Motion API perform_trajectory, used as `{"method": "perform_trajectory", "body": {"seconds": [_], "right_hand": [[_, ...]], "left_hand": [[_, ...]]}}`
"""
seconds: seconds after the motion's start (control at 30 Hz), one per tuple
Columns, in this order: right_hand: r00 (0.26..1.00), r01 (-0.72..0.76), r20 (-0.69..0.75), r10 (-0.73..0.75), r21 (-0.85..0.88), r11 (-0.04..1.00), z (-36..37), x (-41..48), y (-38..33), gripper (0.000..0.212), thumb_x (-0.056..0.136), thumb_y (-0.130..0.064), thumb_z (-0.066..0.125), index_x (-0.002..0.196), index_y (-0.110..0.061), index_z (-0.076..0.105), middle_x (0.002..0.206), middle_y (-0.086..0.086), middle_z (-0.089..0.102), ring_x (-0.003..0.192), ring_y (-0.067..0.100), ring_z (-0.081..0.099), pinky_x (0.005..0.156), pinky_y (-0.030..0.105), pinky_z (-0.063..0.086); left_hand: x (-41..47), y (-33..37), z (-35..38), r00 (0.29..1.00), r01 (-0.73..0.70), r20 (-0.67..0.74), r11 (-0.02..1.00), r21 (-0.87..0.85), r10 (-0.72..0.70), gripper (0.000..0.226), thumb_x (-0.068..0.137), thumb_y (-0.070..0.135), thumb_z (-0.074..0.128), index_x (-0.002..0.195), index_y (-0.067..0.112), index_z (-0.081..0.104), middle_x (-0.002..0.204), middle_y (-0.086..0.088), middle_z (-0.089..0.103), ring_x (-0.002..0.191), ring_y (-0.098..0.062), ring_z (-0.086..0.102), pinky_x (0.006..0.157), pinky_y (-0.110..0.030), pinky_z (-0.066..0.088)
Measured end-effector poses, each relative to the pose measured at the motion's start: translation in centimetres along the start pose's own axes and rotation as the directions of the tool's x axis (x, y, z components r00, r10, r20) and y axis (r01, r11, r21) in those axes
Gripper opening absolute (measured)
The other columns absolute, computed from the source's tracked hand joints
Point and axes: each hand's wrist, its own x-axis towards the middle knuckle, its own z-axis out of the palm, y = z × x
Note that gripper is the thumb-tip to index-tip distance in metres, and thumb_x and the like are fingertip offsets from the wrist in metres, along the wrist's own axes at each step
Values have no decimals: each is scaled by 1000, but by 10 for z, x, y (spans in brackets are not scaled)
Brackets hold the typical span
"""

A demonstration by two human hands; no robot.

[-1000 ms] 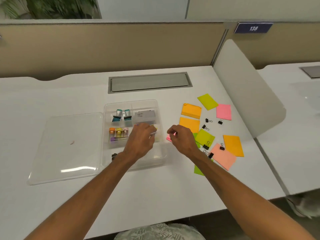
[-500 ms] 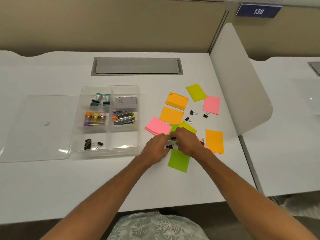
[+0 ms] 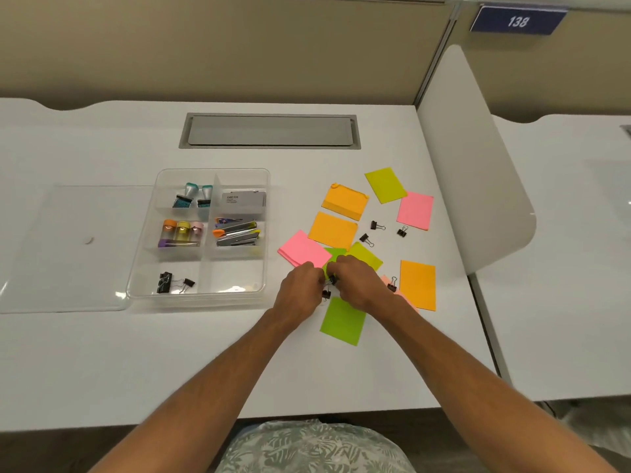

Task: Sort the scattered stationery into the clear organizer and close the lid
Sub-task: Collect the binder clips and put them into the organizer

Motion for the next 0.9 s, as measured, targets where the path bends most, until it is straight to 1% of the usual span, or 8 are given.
{"method": "perform_trajectory", "body": {"seconds": [0.13,0.27,0.37,0.47,0.63,0.67,0.77,0.9], "right_hand": [[1000,-4,-7,5,34,999,-1,-1,2,18,85,0,58,99,-11,59,100,10,57,96,30,51,72,40,42],[1000,-29,-6,29,71,997,-4,-1,2,21,83,0,60,101,-11,61,100,10,57,95,29,52,75,41,44],[997,-68,-30,71,86,994,-4,-2,1,20,82,-1,62,100,-9,61,98,11,58,93,31,53,75,42,45],[979,-154,-105,175,182,971,-5,-2,0,16,84,-3,63,97,-12,64,97,10,61,89,29,57,69,35,43],[938,-197,-210,275,328,924,-15,6,-9,13,80,-6,67,93,-9,66,95,10,65,82,27,58,69,33,45],[933,-192,-221,285,366,911,-17,9,-14,13,79,-4,67,92,-7,67,93,10,67,80,28,60,68,34,48],[914,-174,-248,322,476,862,-24,19,-34,15,73,1,65,87,-6,67,82,7,70,70,24,62,64,36,53],[905,-122,-279,322,554,823,-30,38,-73,16,72,0,61,85,-9,67,75,4,69,67,21,63,61,32,51]], "left_hand": [[2,-1,-1,1000,-4,3,996,-90,4,13,88,21,59,94,12,65,92,-10,60,86,-29,58,64,-33,38],[2,-3,1,999,-35,10,993,-114,36,15,85,27,60,96,18,66,91,-4,61,85,-23,59,65,-33,44],[5,-3,-1,999,-30,34,988,-154,36,12,85,23,59,91,19,69,89,-2,63,83,-24,61,64,-33,45],[11,-9,-9,999,-13,46,962,-272,27,6,82,18,64,82,17,70,83,1,69,78,-20,63,68,-34,51],[16,-21,-37,999,33,-10,883,-467,-42,8,76,18,68,70,20,65,70,9,70,68,-6,66,66,-25,52],[17,-24,-44,997,54,-21,860,-508,-75,6,75,18,68,70,19,65,70,7,71,69,-7,68,66,-27,54],[17,-37,-68,989,99,-25,767,-635,-148,5,73,13,67,72,11,63,68,-4,71,64,-22,72,64,-39,60],[8,-66,-101,971,129,-49,686,-716,-233,7,76,11,68,76,8,61,65,-8,71,58,-21,72,60,-37,56]]}}
